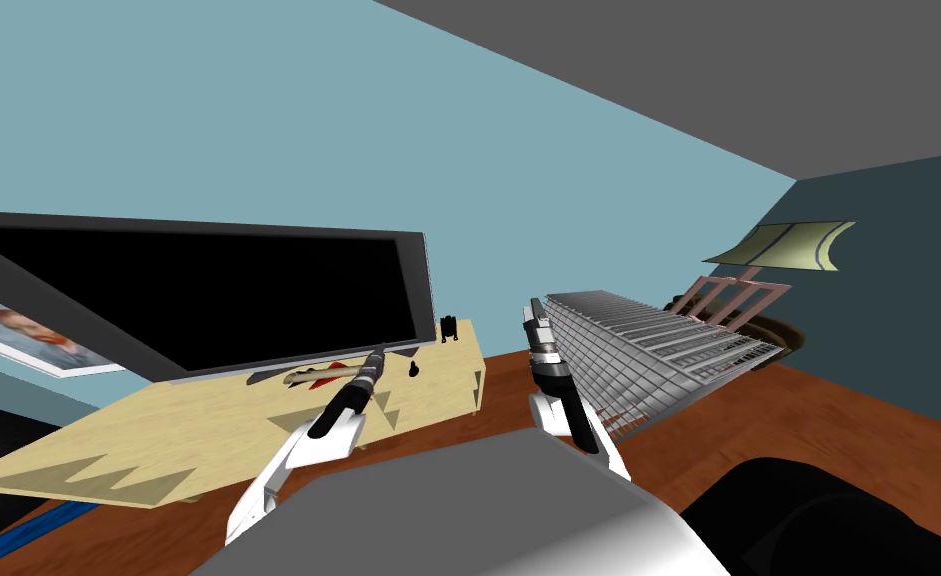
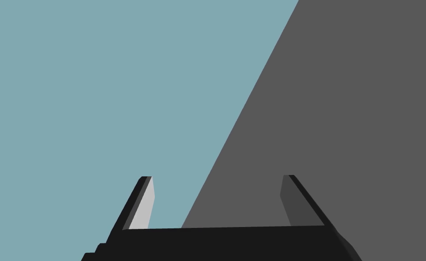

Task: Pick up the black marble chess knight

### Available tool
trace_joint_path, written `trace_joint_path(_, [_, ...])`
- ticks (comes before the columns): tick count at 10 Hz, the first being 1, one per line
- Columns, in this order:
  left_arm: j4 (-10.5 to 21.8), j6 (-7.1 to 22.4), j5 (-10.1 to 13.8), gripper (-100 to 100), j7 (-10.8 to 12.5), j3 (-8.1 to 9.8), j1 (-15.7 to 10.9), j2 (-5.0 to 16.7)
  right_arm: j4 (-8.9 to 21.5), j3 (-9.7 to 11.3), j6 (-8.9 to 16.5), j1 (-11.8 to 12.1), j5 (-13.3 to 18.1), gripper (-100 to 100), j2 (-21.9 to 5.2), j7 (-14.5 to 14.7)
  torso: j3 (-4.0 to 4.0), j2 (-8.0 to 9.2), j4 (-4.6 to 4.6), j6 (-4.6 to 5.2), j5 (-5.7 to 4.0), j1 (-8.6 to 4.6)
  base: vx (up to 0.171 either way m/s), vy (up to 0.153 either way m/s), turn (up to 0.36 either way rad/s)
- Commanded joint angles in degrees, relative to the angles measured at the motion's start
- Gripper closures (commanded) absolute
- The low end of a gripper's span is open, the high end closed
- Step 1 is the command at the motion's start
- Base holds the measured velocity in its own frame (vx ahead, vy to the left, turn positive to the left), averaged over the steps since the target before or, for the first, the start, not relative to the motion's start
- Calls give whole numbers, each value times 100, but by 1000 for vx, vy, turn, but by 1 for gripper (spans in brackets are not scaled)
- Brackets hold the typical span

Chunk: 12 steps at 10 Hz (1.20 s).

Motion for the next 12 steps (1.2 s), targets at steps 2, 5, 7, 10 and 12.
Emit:
trace_joint_path(2, [284, 431, -13, -100, -1, -63, -120, -7, 0, 0, 0, 0, 0, 0, 0, 0, 0, -1, 0, 1, 0, 0, 32, 6, -5])
trace_joint_path(5, [545, 839, -36, -100, -11, -125, -228, -37, 0, 0, 0, 0, 0, 0, 0, 0, -5, -8, -2, 0, 1, 4, 48, 16, 2])
trace_joint_path(7, [786, 1157, -63, -100, -29, -187, -325, -84, 0, 0, 0, 0, 0, 0, 0, 0, -6, -11, -2, 0, 1, 4, 59, 25, 14])
trace_joint_path(10, [1113, 1557, -103, -100, -60, -276, -451, -202, 0, 0, 0, 1, 0, 0, 0, 0, -11, -20, -4, -1, 2, 11, 80, 35, 21])
trace_joint_path(12, [1300, 1778, -129, -100, -81, -328, -522, -328, 0, 0, 0, 1, 0, 0, 0, 0, -14, -23, -5, 0, 2, 10, 76, 28, 27])
